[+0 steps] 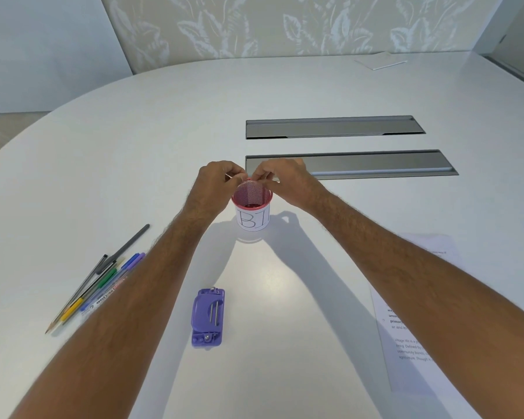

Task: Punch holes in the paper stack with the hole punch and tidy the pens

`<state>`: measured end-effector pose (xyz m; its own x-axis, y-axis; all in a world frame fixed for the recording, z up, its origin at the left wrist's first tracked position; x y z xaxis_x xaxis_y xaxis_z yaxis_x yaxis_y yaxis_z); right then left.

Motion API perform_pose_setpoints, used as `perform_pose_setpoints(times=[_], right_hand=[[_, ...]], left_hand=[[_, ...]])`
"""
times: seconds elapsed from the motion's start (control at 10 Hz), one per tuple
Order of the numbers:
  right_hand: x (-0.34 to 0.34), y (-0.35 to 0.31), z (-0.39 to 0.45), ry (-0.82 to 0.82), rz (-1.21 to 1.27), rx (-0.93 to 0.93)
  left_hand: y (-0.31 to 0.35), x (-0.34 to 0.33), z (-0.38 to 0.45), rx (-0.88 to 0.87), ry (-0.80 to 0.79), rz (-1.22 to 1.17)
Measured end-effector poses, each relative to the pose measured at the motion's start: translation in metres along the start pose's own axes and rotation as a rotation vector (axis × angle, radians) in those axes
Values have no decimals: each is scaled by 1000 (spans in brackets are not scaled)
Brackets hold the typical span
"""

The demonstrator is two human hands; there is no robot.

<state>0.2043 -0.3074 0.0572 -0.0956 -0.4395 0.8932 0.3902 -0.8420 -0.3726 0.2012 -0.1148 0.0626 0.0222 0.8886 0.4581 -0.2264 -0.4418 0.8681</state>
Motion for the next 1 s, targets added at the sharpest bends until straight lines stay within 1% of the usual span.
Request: perform_pose_setpoints(times=[0.1,0.2,0.3,0.5,0.8,1.0], right_hand=[[-2,0,-4,41,-10,-3],[-4,-4,-7,55,-57,-9],[-3,-9,-10,47,-100,-31],[1,-12,-30,120,-62,-53],[-2,-7,-92,13,-74,-142],[-11,10,-144,-39,-143,-232]], left_hand=[[3,-1,-1,-18,15,32],[6,-3,-4,-34,-3,52],[10,-2,-8,-38,10,8],[19,0,-20,-42,55,-19],[33,-21,-72,-120,70,9],[25,-52,-114,-282,61,107]])
Point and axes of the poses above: each hand's wrist, its own z-axis towards the middle knuckle, its own x-axis out of the back of the hand, y = z × x, the point moved 2 cm from there along z, towards the middle knuckle, and after that the axes turned 13 degrees about -z, right-handed, at the moved point
